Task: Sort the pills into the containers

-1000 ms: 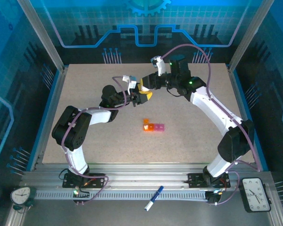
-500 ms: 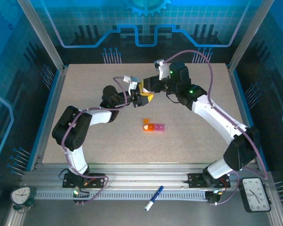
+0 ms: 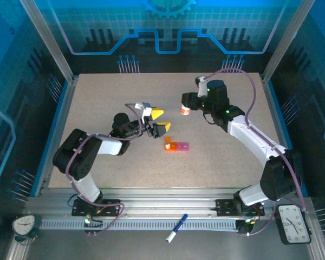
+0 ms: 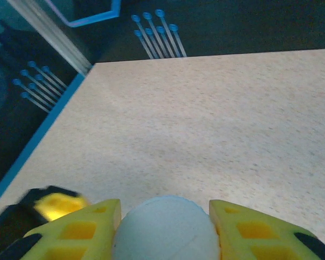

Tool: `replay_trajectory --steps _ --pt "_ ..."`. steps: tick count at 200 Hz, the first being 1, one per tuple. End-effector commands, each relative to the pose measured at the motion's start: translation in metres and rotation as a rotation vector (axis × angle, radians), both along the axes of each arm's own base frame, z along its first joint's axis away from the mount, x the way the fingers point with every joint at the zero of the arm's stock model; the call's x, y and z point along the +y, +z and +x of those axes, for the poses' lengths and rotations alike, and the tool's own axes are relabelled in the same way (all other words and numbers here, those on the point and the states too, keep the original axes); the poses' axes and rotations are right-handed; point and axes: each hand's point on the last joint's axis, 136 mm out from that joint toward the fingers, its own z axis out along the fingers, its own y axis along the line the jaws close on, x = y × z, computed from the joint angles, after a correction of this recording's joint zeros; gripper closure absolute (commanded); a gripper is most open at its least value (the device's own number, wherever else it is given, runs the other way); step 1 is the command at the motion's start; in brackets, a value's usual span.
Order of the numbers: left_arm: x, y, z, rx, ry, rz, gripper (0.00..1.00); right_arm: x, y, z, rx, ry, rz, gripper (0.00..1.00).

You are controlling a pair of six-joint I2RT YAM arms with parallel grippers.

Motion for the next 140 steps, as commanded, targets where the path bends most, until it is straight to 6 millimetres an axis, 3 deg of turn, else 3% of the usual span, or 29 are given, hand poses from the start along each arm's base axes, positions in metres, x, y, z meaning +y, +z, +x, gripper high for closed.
replay_trajectory --steps 1,45,52,140 --pt "0.012 0.021 -0.003 -0.09 0.078 0.005 0.01 -0.026 0.004 0.01 -0.089 -0.096 -0.015 0.74" --pt "0.027 0.024 -0.005 -0.057 0.178 0.076 0.01 -0.059 -0.034 0.013 -0.151 -0.227 -0.11 0.74" --pt "0.029 0.025 -0.005 -0.054 0.191 0.085 0.01 -0.065 -0.053 0.008 -0.127 -0.243 -0.141 0.73" --pt "0.056 0.036 0.008 0.045 0.377 0.181 0.01 -0.102 -0.129 -0.005 -0.065 -0.421 -0.201 0.73"
